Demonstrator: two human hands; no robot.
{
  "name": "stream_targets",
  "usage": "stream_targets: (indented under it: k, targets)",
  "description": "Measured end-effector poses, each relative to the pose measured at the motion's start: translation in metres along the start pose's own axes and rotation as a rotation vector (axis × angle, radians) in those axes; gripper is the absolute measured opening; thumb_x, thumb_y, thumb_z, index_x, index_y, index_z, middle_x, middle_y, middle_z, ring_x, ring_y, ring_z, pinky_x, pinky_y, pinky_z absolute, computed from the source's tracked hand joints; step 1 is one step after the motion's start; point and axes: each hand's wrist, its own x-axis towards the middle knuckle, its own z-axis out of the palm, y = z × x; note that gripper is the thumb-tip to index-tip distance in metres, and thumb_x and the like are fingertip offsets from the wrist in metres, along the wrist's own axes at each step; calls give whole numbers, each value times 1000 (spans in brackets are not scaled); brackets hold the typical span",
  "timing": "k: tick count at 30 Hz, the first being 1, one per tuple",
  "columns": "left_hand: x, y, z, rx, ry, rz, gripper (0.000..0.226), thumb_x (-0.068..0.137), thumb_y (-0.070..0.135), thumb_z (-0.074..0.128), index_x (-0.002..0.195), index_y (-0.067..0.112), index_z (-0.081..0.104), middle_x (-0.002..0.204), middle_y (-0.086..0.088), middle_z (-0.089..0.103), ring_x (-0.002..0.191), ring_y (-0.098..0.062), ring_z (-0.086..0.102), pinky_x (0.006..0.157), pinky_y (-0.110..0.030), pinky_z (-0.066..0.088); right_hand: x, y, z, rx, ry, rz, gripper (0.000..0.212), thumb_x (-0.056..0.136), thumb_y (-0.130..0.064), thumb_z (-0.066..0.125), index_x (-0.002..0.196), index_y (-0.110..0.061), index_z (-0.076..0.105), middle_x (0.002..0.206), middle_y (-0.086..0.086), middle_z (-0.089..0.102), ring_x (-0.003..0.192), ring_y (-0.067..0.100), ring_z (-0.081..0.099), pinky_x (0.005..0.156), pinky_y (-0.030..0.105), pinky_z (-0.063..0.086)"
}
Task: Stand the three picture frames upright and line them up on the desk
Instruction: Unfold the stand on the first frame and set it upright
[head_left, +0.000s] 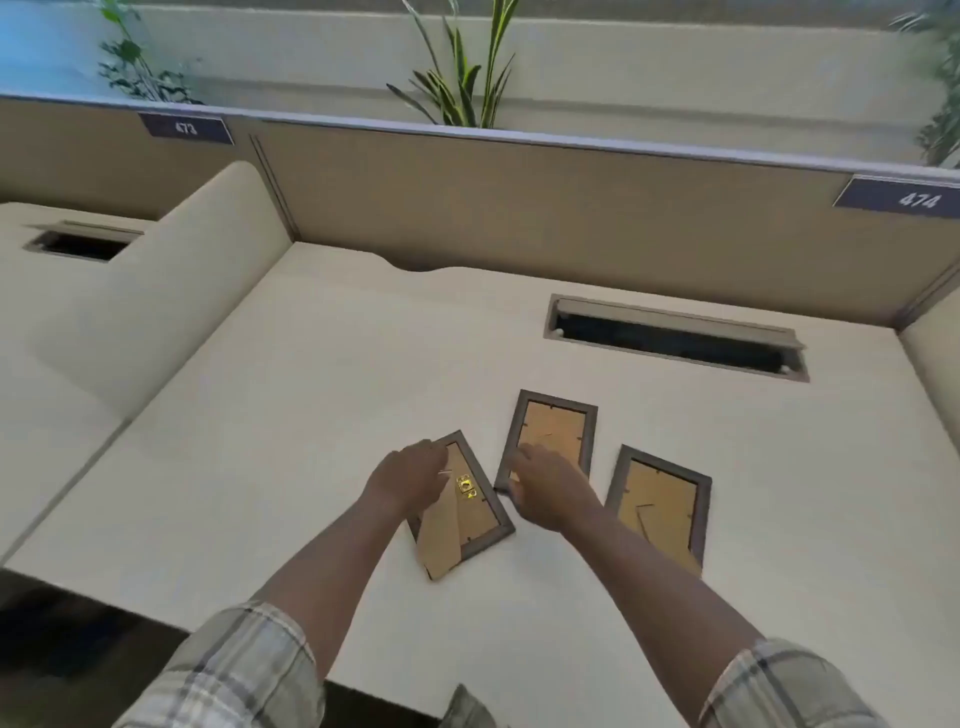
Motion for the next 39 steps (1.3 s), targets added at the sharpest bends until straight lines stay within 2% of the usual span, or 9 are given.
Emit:
stream_targets:
  k: [5, 10, 16, 20, 23, 27, 32, 35, 39]
  targets:
    - [11, -7, 33, -262, -107, -333, 61, 85, 51, 60, 131, 13, 48, 129, -6, 59, 119, -28, 57, 87, -37, 48, 3, -37, 40, 128, -127, 141, 26, 94, -24, 47, 115, -15, 59, 111, 5, 64, 98, 22, 60, 79, 34, 52]
    - [21, 5, 45, -372, -173, -534, 82, 68, 42, 78, 132, 11, 36, 122, -4, 60, 110, -25, 61, 77, -34, 46, 1, -40, 60, 146, -115, 210, 17, 93, -22, 48, 99, -12, 60, 104, 7, 59, 95, 22, 56, 75, 32, 49]
    - [31, 4, 41, -556, -213, -679, 71, 49, 27, 72, 115, 11, 52, 100, -4, 64, 92, -27, 65, 80, -37, 57, 3, -41, 62, 185, -125, 253, 19, 93, -20, 46, 103, -13, 59, 107, 5, 58, 99, 19, 53, 79, 32, 51]
    - [27, 11, 29, -430, -194, -605, 42, 64, 38, 67, 100, 16, 61, 100, 0, 60, 99, -24, 61, 79, -30, 50, 4, -40, 61, 219, -86, 259, 22, 95, -24, 43, 110, -15, 57, 110, 2, 58, 95, 18, 55, 78, 30, 49]
    - [29, 13, 21, -366, -153, -562, 37, 67, 39, 58, 97, 19, 65, 105, -1, 61, 102, -24, 59, 78, -30, 46, 5, -37, 59, 240, -78, 278, 20, 97, -25, 43, 109, -16, 57, 110, 1, 58, 94, 17, 55, 79, 31, 49]
    - [26, 9, 7, -357, -112, -484, 15, 66, 29, 61, 76, 18, 60, 79, 2, 61, 85, -22, 60, 72, -27, 45, 7, -32, 54, 383, -49, 360, 21, 96, -23, 47, 112, -15, 57, 110, 1, 58, 94, 17, 55, 77, 30, 47]
    - [22, -2, -13, -324, -70, -289, 28, 66, 41, 63, 64, 16, 50, 71, 0, 56, 68, -22, 57, 63, -28, 42, 18, -25, 36, 684, 152, 621, 22, 98, -23, 46, 111, -12, 59, 104, 2, 64, 93, 17, 58, 78, 29, 44]
    - [19, -10, -26, -423, -100, -131, 29, 63, 38, 61, 62, 9, 56, 63, -1, 51, 57, -20, 47, 54, -28, 32, 22, -22, 23, 947, 34, 717, 29, 102, -32, 39, 117, -13, 56, 113, 3, 61, 97, 15, 54, 82, 30, 42]
    - [12, -12, -44, -523, -83, 48, 24, 61, 40, 58, 62, 17, 63, 63, -1, 53, 60, -17, 43, 56, -32, 34, 30, -29, 20, 1346, -159, 650, 34, 101, -45, 34, 108, -23, 59, 110, 3, 64, 107, 20, 57, 103, 42, 41]
